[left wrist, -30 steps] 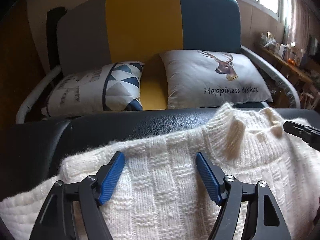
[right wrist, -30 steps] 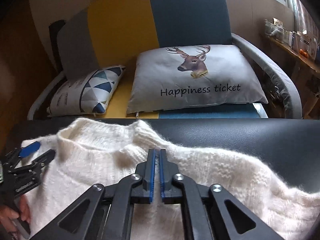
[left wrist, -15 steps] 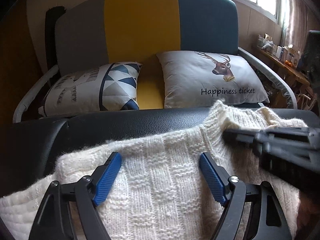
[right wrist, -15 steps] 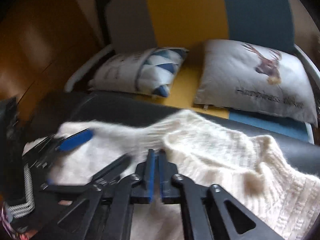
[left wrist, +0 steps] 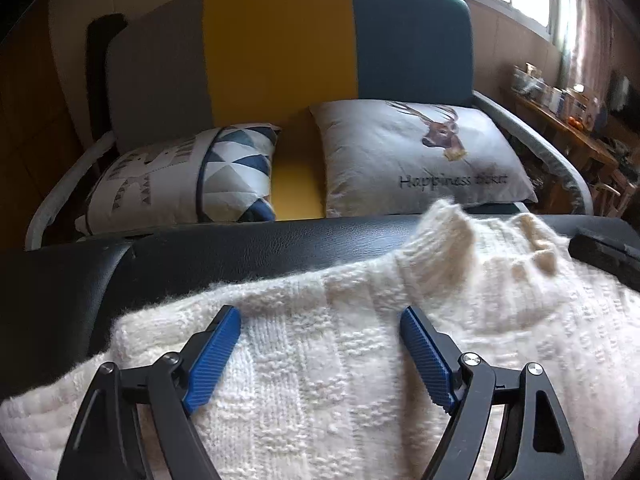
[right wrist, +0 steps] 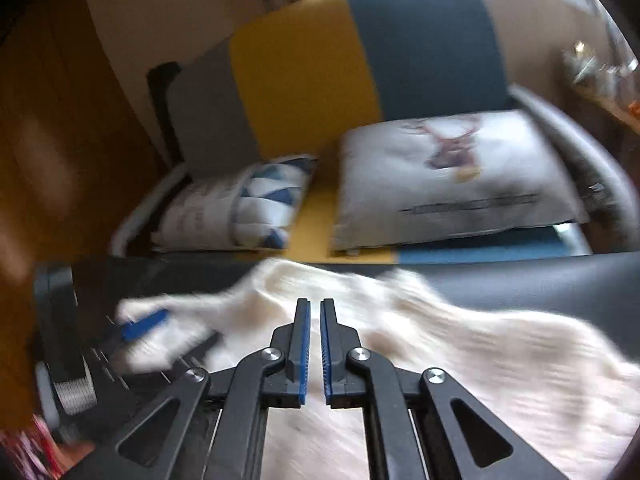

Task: Fold clothes

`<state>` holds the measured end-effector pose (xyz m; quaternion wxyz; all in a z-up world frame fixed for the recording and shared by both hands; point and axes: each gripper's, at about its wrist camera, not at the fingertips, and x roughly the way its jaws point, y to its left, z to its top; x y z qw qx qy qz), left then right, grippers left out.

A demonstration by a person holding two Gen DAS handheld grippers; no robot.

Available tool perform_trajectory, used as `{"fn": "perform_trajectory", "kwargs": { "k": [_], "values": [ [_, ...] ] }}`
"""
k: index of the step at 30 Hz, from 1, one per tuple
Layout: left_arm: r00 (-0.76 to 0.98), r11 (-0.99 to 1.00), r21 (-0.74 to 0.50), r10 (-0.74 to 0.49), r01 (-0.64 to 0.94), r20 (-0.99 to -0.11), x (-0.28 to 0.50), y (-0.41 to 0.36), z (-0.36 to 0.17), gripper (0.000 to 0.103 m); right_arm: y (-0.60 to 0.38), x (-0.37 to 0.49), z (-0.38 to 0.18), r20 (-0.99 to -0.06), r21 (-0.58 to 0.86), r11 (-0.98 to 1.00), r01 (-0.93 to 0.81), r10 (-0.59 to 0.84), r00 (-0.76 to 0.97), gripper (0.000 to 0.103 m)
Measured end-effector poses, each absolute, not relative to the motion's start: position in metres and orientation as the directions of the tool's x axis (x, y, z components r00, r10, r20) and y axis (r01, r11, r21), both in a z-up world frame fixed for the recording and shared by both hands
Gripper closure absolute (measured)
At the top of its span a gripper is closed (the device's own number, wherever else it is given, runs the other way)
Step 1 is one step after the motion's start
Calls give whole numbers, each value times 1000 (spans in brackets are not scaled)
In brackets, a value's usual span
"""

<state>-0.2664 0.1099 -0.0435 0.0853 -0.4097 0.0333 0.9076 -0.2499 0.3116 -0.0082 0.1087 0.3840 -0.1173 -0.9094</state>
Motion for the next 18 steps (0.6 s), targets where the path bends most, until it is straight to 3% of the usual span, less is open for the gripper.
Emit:
{"fn": "perform_trajectory", "kwargs": {
  "k": [3,10,15,18],
  "values": [
    [-677,-978,-43,173,-204,-715,-253,130,-28,20,330,-243,-14,-692,316,-943,106,-306,-654,99],
    [-657,-958,97,110,-271,-746,-240,194,-47,20,339,-257,-35,-742,322,-941,105,-320,-589,100],
    [-620,-968,16,149,-252,-770,-249,182,-57,14,337,-274,-42,-746,321,-941,109,-322,-584,100],
    [-637,-967,55,122,-251,-761,-247,188,-59,12,332,-286,-45,-751,312,-944,105,-313,-581,102]
  ]
}}
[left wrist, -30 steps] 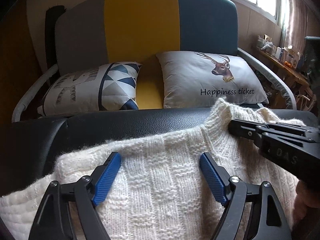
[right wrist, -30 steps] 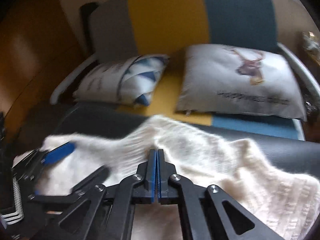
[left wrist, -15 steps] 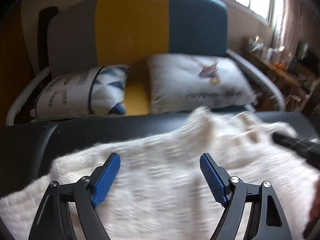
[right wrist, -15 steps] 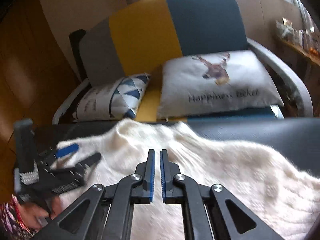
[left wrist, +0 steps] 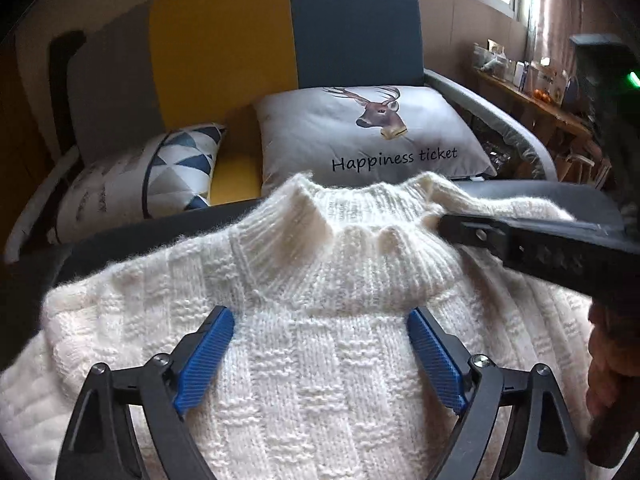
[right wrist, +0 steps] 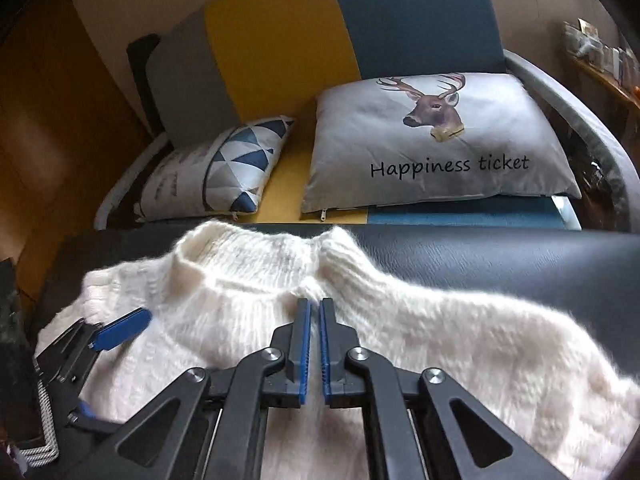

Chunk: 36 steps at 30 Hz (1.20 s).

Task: Fold clothes

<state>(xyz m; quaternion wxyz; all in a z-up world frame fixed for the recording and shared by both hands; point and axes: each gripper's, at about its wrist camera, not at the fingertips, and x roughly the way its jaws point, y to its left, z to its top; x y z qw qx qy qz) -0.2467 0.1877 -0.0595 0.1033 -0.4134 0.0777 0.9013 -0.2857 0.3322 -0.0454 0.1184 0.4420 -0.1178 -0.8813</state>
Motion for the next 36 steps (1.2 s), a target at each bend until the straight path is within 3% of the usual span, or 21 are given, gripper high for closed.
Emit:
{"fn": "perform_trajectory", "kwargs": {
  "k": [4,8,16,19,26,36],
  "values": [
    [-635,-968,43,128,-246,-762,-248,186,-60,9,337,-288,-50,-720,378,-922,79,-347,-601,102],
    [-633,-970,48,118,-239,-765,-249,186,-60,5,351,-263,-40,-685,453,-890,59,-390,-615,88],
    [-594,-970,89,65,-226,-802,-221,171,-45,3,352,-163,-26,-786,178,-983,48,-171,-595,88],
    [-590,-970,115,34,-213,-806,-189,158,-41,3,351,-147,-38,-816,139,-990,31,-133,-563,87],
    [-595,-968,161,-14,-195,-804,-125,139,-49,3,410,-95,-26,-734,402,-908,-115,-245,-634,84],
    [-592,-985,71,35,-156,-805,-117,128,-57,0,585,2,-25,-724,514,-678,-525,-15,-690,78]
  ]
}}
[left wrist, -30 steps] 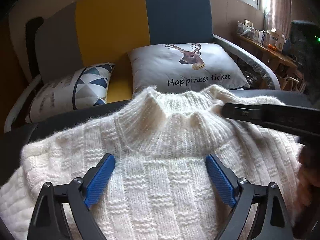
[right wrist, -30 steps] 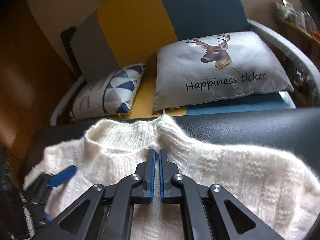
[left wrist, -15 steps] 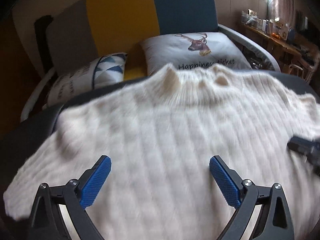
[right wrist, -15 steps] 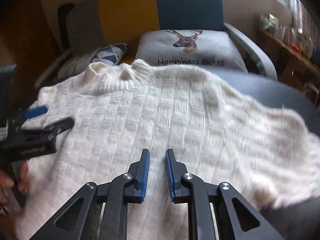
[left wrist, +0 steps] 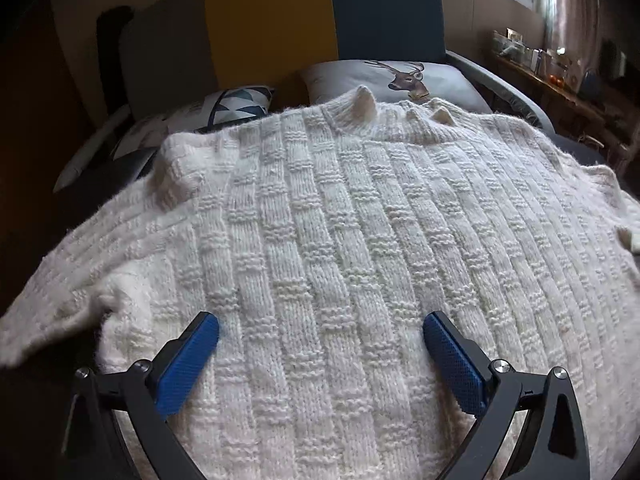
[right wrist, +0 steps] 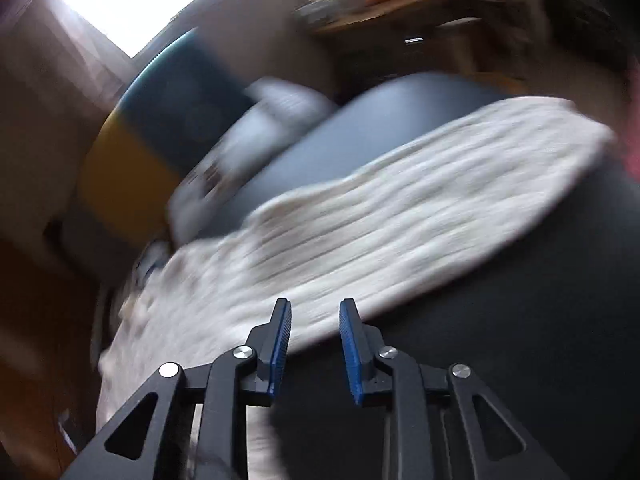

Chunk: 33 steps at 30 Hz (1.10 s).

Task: Fold clothes

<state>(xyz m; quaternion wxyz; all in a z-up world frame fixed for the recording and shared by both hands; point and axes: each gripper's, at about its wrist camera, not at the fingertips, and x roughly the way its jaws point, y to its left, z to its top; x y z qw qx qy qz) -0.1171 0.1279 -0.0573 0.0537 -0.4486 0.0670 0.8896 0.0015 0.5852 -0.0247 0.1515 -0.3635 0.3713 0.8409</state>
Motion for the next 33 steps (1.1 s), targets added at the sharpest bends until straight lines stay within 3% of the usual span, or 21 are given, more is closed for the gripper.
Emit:
{"fn": "perform_trajectory", "kwargs": {
  "k": [7,19,24,29,33],
  "values": [
    [-601,-984,83,28,-156,-799,-114,129,-58,0,690,41,-26,-778,442,-509,-739,194,-598,74],
    [-604,-985,74,37,-158,-796,-114,128,-59,0,746,29,-42,-790,448,-345,-825,280,-546,72],
    [-606,-985,70,40,-156,-794,-113,130,-60,0,742,40,-36,-809,393,-212,-895,383,-446,72],
    [-609,-985,71,39,-155,-792,-113,130,-59,0,746,20,-42,-824,332,-283,-900,378,-422,63],
    [-610,-985,71,39,-155,-791,-113,130,-59,0,741,8,-41,-833,231,-383,-894,397,-385,68]
  ]
}}
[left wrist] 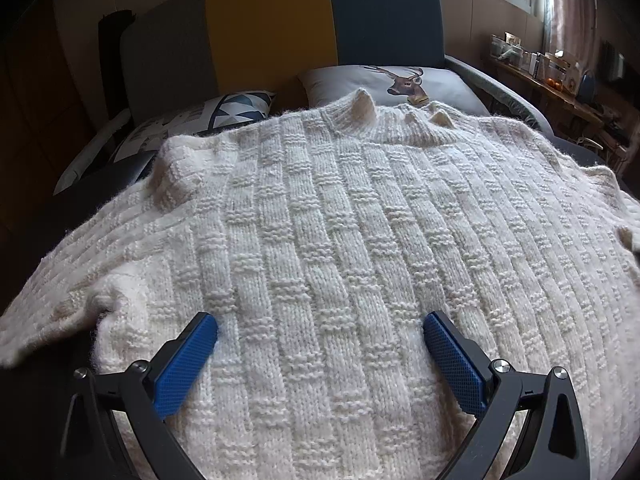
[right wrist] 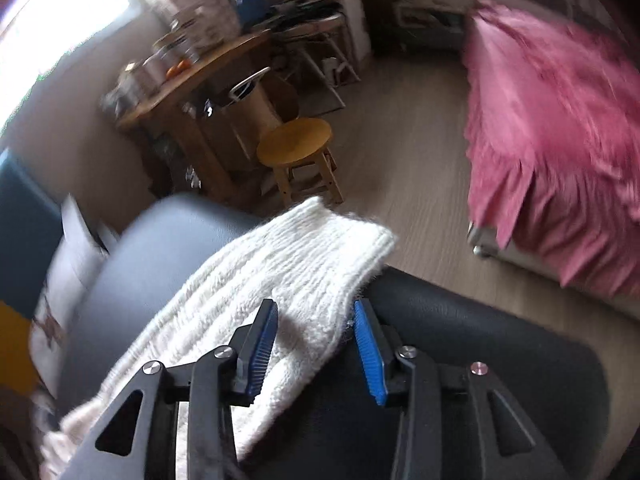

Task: Fold clothes

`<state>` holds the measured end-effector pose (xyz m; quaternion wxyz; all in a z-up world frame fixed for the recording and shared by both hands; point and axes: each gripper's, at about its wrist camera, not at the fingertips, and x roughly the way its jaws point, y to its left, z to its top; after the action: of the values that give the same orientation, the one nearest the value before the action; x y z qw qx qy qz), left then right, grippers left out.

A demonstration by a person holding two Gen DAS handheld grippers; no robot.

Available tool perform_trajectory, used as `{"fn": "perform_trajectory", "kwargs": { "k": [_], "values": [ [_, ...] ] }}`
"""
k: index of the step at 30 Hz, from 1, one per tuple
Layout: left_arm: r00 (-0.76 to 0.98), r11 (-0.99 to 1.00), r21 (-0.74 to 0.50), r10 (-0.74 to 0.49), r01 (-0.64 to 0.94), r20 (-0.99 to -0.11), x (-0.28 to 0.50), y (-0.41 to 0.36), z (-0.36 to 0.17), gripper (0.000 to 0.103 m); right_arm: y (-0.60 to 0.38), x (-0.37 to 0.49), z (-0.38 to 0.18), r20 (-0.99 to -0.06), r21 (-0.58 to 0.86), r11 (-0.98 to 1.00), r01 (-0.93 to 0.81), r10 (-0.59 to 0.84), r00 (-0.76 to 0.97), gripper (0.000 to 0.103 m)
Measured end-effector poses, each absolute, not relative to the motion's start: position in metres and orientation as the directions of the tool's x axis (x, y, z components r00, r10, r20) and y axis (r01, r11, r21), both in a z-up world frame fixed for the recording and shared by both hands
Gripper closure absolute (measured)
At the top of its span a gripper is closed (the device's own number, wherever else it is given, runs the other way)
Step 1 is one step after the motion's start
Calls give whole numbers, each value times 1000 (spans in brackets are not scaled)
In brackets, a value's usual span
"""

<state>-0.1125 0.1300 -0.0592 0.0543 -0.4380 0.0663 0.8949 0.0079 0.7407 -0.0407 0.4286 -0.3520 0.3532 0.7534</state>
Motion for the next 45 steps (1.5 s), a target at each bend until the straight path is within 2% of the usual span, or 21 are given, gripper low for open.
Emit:
{"fn": "perform_trajectory", "kwargs": {
  "k": [2,3,6,12,16,22,30,34,40,45],
  "values": [
    [-611,-985,69,40,-155,-791,-112,130,-59,0,741,8,-41,-830,247,-412,-877,377,-411,90],
    [-611,-985,70,40,-155,-791,-112,130,-59,0,741,9,-41,-828,260,-426,-866,364,-427,92],
    [-612,-986,69,40,-155,-790,-112,130,-59,0,735,14,-34,-810,313,-428,-848,346,-474,93],
    [-612,-986,67,42,-155,-790,-112,130,-59,0,680,-3,26,-692,403,-552,-730,338,-638,93],
    [-612,-986,65,44,-155,-790,-113,130,-58,0,610,-33,71,-598,481,-670,-566,221,-770,93],
    [-612,-986,61,46,-154,-790,-113,129,-58,0,495,-90,103,-527,532,-789,-308,-23,-850,93],
    [-612,-986,59,49,-155,-789,-113,129,-58,0,351,-157,85,-537,565,-823,-56,-315,-783,93],
    [-612,-986,58,50,-156,-789,-113,130,-58,0,302,-181,59,-576,574,-818,40,-438,-690,93],
    [-613,-986,58,50,-156,-788,-113,131,-58,0,261,-193,14,-634,594,-801,78,-525,-567,93],
    [-615,-986,60,49,-155,-787,-113,133,-58,0,249,-185,-19,-637,642,-762,88,-594,-491,93]
  ]
}}
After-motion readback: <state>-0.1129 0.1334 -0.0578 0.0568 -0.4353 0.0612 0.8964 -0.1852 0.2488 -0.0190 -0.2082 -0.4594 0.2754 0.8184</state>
